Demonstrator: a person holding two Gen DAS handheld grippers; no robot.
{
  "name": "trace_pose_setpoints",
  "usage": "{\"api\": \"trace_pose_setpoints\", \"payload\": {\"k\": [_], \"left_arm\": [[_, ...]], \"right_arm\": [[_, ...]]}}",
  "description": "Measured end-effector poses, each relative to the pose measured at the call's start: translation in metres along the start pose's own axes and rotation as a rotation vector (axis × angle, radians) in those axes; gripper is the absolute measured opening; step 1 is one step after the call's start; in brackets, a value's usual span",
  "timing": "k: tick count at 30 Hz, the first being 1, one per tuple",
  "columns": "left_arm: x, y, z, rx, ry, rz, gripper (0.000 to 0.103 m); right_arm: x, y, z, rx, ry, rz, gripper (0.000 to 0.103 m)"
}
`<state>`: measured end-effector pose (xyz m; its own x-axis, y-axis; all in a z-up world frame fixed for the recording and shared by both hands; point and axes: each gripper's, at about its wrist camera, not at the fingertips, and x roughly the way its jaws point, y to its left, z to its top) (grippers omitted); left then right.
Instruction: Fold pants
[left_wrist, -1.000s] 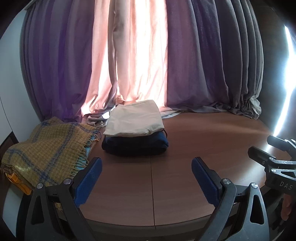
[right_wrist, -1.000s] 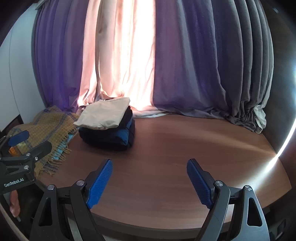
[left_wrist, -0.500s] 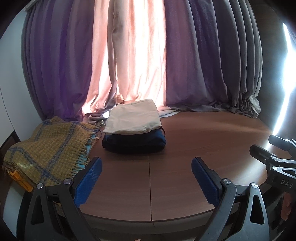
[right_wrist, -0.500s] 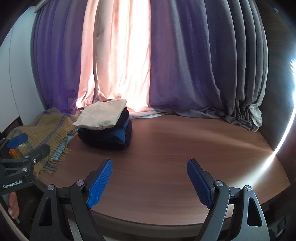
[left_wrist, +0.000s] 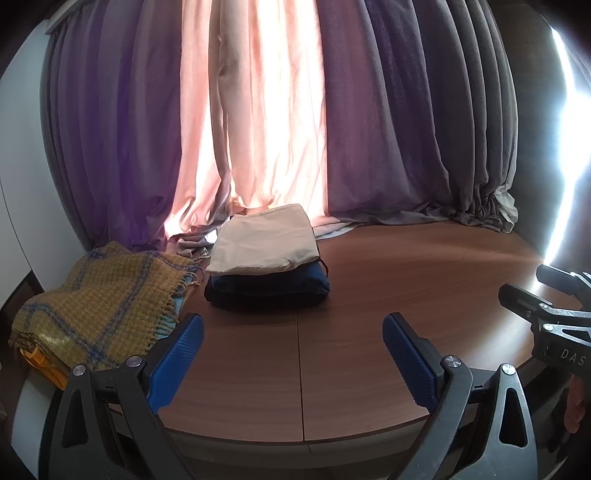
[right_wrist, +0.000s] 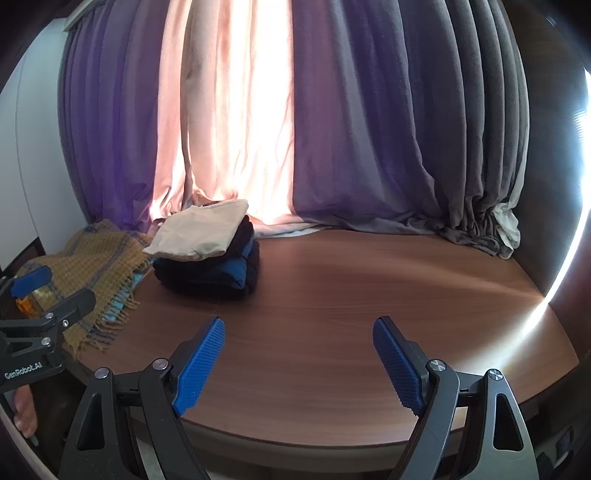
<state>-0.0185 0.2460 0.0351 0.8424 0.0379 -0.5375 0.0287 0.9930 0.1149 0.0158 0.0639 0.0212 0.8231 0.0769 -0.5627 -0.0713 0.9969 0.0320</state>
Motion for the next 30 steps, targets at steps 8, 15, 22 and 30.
{"api": "trace_pose_setpoints", "payload": {"k": [8, 15, 22, 30], "left_arm": [[-0.007, 0.001, 0.0, -0.001, -0.016, 0.001, 0.1], [-0.011, 0.001, -0.001, -0.002, -0.025, 0.001, 0.1], [-0.012, 0.0, 0.0, -0.001, -0.03, 0.004, 0.101], [-0.014, -0.002, 0.001, 0.006, -0.038, 0.002, 0.101]], "right_arm": [[-0.005, 0.0, 0.003, 0.001, -0.012, -0.001, 0.083], [-0.007, 0.001, 0.003, -0.001, -0.019, -0.001, 0.083], [-0.009, 0.0, 0.004, 0.0, -0.026, -0.003, 0.083], [-0.011, -0.001, 0.005, 0.0, -0.03, 0.002, 0.083]]}}
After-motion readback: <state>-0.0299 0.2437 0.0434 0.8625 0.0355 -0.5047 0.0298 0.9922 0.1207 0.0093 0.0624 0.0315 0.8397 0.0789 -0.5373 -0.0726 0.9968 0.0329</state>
